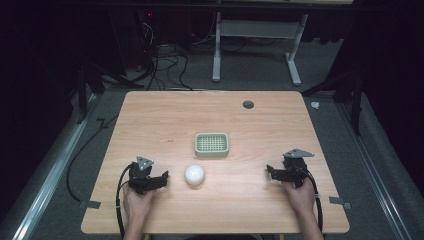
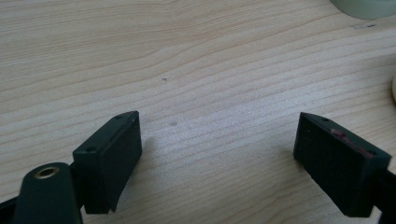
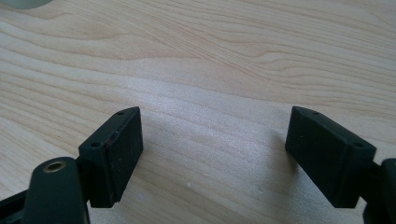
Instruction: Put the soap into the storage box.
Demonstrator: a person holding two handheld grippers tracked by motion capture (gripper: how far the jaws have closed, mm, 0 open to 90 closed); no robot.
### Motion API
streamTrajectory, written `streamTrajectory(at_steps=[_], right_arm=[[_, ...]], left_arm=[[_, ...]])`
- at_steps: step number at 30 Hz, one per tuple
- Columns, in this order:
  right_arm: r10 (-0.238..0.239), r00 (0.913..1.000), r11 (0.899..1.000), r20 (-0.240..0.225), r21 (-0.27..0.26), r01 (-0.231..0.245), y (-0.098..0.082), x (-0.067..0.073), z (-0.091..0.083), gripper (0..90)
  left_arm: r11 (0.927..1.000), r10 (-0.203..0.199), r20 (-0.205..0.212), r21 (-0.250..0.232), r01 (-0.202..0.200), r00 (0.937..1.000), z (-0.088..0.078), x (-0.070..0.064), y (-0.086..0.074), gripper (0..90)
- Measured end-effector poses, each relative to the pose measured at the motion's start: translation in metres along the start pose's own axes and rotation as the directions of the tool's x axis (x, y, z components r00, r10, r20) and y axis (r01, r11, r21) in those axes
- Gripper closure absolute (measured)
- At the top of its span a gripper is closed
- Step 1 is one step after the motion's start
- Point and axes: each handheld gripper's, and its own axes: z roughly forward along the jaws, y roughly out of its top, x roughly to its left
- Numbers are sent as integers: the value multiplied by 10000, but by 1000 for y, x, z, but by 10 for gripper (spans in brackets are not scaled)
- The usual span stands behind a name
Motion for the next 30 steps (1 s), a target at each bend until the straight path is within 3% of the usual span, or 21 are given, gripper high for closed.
streamTrajectory(at_steps=[16, 30], right_arm=[[-17, 10000, 10000, -2, 18, 17, 0, 0, 0, 198], [-58, 10000, 10000, 8, 1, 58, 0, 0, 0, 198]], left_arm=[[10000, -1, 247, -43, 3, 9997, -8, 0, 1, 159], [9992, -22, 652, -409, 49, 9979, -22, -5, 4, 156]])
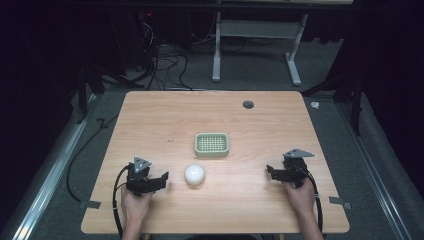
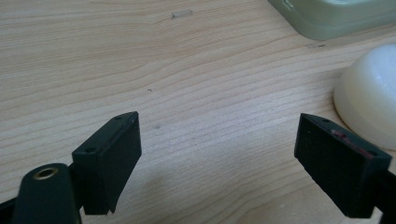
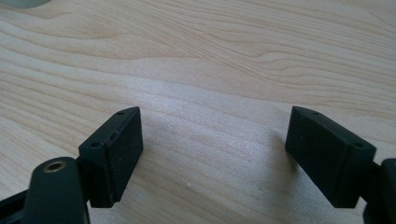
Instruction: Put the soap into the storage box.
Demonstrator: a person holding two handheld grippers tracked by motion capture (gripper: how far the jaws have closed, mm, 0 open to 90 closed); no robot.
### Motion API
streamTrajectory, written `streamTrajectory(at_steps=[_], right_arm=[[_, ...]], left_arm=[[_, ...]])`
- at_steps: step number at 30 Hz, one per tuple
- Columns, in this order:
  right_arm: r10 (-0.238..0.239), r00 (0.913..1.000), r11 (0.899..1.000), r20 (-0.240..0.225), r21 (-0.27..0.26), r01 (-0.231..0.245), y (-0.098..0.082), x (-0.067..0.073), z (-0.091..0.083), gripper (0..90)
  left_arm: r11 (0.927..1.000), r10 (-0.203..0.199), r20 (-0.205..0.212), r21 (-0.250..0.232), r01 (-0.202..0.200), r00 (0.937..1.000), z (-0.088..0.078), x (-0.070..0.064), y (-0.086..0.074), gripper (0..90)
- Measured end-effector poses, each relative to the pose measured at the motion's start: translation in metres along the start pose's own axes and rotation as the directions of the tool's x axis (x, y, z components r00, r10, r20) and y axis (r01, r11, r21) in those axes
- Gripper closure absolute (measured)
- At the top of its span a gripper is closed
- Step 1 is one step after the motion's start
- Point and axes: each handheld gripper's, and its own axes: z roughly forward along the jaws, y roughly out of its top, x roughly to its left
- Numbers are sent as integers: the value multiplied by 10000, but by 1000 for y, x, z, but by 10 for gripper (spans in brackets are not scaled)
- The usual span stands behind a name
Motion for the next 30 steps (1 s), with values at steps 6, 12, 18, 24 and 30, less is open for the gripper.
streamTrajectory(at_steps=[6, 12, 18, 24, 30], right_arm=[[-3, 10000, 10000, 3, 2, 3, 0, 0, 0, 198], [26, 10000, 10000, -9, 5, -26, 0, 0, 0, 198], [19, 10000, 10000, -18, -4, -19, 0, 0, 0, 198], [15, 10000, 10000, -11, -17, -15, 0, 0, 0, 198], [27, 10000, 10000, -17, -17, -27, 0, 0, 0, 198]], left_arm=[[9999, 75, 200, -155, -72, 9998, -5, -5, 3, 154], [9995, 163, 416, -276, -151, 9990, -9, -12, 7, 152], [9991, 294, 584, -324, -275, 9979, -12, -20, 10, 150], [9985, 430, 748, -370, -404, 9963, -13, -26, 13, 147], [9980, 483, 919, -452, -442, 9946, -14, -32, 16, 146]])
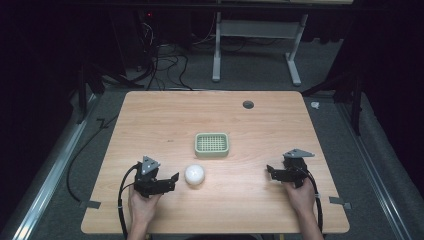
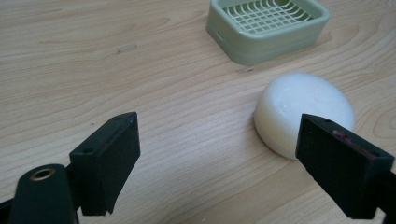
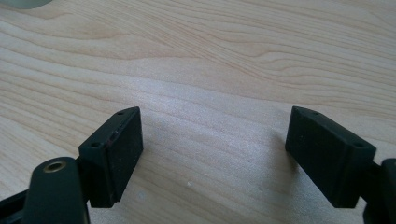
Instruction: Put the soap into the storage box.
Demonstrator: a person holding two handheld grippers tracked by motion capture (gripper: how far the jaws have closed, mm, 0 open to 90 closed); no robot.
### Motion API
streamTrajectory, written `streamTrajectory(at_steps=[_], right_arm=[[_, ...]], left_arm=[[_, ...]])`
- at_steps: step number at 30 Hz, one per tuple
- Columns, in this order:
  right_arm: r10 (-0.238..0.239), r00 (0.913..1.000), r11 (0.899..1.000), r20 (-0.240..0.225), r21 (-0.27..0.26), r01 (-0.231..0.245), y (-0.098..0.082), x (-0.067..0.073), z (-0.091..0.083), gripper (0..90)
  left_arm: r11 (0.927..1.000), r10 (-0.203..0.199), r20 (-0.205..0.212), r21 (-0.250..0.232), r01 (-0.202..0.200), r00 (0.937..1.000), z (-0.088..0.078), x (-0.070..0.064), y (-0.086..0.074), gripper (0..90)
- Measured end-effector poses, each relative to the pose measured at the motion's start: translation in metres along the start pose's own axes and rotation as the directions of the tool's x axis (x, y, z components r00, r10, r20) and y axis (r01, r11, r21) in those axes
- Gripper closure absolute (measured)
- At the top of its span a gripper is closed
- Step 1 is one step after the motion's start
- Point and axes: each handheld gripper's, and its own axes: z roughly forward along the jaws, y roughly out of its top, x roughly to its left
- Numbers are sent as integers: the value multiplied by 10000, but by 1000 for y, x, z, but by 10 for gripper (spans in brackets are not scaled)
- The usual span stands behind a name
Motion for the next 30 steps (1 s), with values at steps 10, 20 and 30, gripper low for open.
streamTrajectory(at_steps=[10, 20, 30], right_arm=[[11, 10000, 10000, -8, -2, -11, 0, 0, 0, 198], [2, 10000, 10000, -4, -1, -2, 0, 0, 0, 198], [6, 10000, 10000, -10, -3, -6, 0, 0, 0, 198]], left_arm=[[9997, 221, 314, 46, -223, 9993, 4, -14, 5, 142], [9992, 382, 615, 129, -391, 9974, 8, -24, 7, 125], [9979, 604, 802, 198, -622, 9949, 16, -36, 10, 103]])
